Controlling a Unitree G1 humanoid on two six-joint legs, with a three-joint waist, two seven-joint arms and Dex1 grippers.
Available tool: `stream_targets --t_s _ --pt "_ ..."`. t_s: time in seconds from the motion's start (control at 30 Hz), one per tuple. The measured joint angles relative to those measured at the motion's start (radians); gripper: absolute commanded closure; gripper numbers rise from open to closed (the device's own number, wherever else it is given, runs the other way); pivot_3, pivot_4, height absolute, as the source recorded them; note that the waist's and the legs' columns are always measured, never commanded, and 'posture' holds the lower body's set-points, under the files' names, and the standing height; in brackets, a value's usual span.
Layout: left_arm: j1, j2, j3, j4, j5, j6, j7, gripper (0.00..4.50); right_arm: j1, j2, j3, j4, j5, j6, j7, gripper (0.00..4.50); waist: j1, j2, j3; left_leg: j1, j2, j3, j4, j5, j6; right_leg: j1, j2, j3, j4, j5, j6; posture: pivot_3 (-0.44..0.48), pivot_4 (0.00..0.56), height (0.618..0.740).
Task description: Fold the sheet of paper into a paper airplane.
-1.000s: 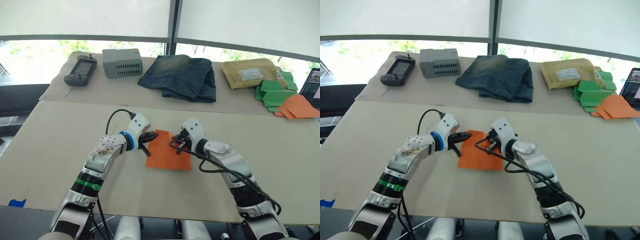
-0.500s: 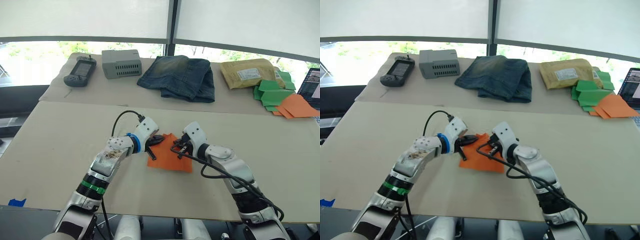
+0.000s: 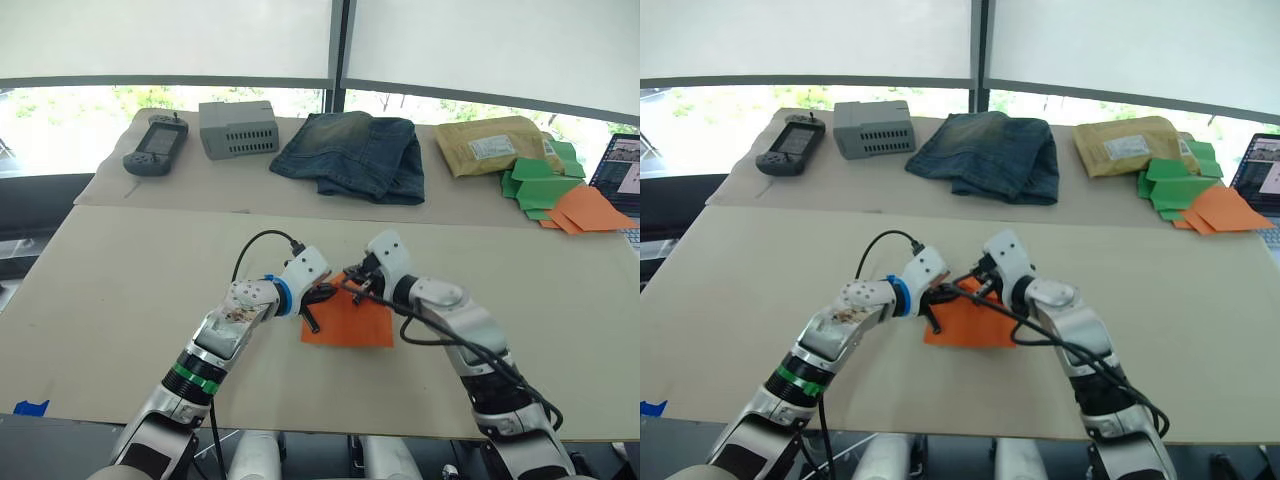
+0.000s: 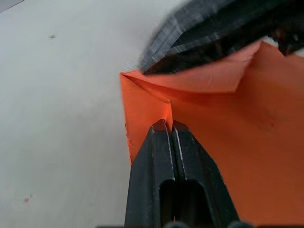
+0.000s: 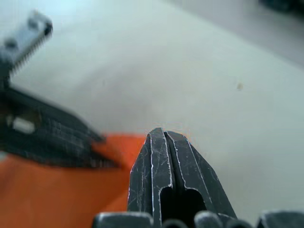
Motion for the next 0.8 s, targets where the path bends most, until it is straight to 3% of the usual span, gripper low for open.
stream_targets --t_s 0.47,0.6,0.73,0.8 --pt "-0.003 -0.008 -0.001 0.003 0.014 0.0 0.009 4.46 -0.056 -0.044 0.059 0.198 -0.015 -0.062 0.118 4.5 -0.005 0.0 0.0 0.001 0.0 0.0 0.0 0.0 0.0 0.0 0.0 0.001 0.002 0.001 -0.004 0.0 0.15 0.716" --pt "-0.003 -0.018 0.012 0.001 0.002 0.024 0.008 3.45 -0.056 -0.038 0.059 0.206 -0.014 -0.07 0.133 4.5 -0.007 0.0 0.0 0.001 0.0 0.0 0.0 0.001 0.0 0.0 0.0 0.001 0.003 0.001 -0.004 0.0 0.15 0.716" --pt "-0.003 -0.03 0.045 -0.016 -0.035 0.093 0.007 1.99 -0.056 -0.024 0.06 0.212 -0.014 -0.078 0.135 4.5 -0.011 0.0 0.0 0.001 0.0 0.0 0.0 0.001 0.0 0.0 0.0 0.001 0.003 0.0 -0.003 0.0 0.15 0.716" --pt "-0.003 -0.03 0.079 -0.045 -0.077 0.152 -0.001 1.99 -0.056 -0.021 0.064 0.216 -0.015 -0.087 0.135 4.5 -0.015 0.0 0.0 0.001 0.0 0.0 0.0 0.001 0.0 0.0 0.0 0.001 0.003 0.0 -0.003 0.0 0.15 0.716"
